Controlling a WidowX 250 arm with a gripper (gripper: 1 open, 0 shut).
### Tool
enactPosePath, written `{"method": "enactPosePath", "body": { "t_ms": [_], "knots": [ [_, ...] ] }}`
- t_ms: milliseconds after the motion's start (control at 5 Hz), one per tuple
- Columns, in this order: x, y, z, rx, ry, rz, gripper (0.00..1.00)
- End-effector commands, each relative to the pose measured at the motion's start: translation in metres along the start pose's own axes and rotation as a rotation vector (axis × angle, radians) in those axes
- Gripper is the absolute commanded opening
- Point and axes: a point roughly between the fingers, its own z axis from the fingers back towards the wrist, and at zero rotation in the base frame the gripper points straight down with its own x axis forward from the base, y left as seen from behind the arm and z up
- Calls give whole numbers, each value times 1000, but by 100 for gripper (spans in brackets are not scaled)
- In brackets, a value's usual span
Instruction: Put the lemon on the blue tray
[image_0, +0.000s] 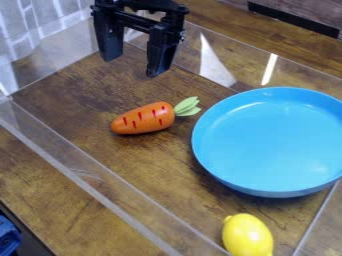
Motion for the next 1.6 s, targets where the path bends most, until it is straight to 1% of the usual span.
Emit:
{"method": "enactPosePath", "body": {
  "t_ms": [0,200,400,600,800,1000,1200,1400],
  "knots": [
    [5,-18,-5,-6,8,70,100],
    [-9,-55,-18,-5,2,12,100],
    [-24,-93,-32,-8,-18,-43,100],
    [-26,-122,-60,-15,-32,-53,100],
    [-29,-142,-89,-11,-33,-99,100],
    [-32,-153,-97,-8,-46,-157,100],
    [-32,-160,-100,-18,-47,-212,100],
    [-27,-163,-98,-26,-51,-236,100]
  ]
}}
